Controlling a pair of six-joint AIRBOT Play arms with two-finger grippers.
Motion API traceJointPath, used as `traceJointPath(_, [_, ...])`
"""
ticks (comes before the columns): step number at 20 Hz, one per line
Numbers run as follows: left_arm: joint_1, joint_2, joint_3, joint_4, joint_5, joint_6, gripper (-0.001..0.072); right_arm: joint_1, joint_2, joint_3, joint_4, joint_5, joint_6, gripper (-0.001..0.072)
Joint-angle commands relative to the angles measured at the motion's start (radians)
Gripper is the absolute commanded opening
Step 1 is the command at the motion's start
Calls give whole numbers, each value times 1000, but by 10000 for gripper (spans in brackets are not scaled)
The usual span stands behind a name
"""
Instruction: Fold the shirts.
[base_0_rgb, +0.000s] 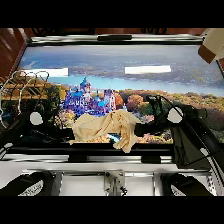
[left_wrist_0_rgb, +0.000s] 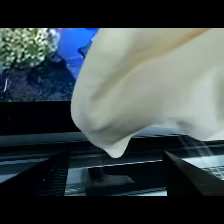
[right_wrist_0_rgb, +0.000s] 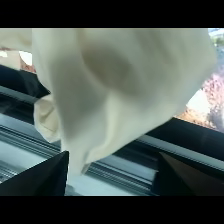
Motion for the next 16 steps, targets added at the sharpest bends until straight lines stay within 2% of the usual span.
traceJointPath(1, [10,-9,-84,-83,158,0,659,0,0,-41,93,-114,-34,650])
traceJointPath(3, [10,-16,-84,-89,214,-1,511,0,-5,-41,80,-125,-35,650])
traceJointPath(4, [10,-21,-84,-98,230,0,484,4,-18,-42,88,-128,-35,650])
traceJointPath(6, [10,-35,-84,-106,239,0,368,61,-71,-42,78,-131,-35,650])
traceJointPath(7, [10,-40,-84,-106,239,0,367,106,-105,-42,78,-137,-35,650])
traceJointPath(9, [10,-41,-84,-106,241,0,175,196,-169,-42,64,-164,-27,650])
traceJointPath(11, [10,-41,-84,-106,246,5,54,251,-215,-42,31,-187,23,645])
traceJointPath(12, [10,-41,-80,-106,246,25,43,261,-225,-42,13,-188,37,485])
traceJointPath(13, [10,-39,-71,-105,242,44,42,261,-224,-41,5,-182,37,186])
traceJointPath(14, [10,-33,-52,-104,235,69,41,255,-213,-35,-10,-165,40,79])
traceJointPath(16, [10,5,29,-48,206,87,40,251,-164,6,-100,-114,38,70])
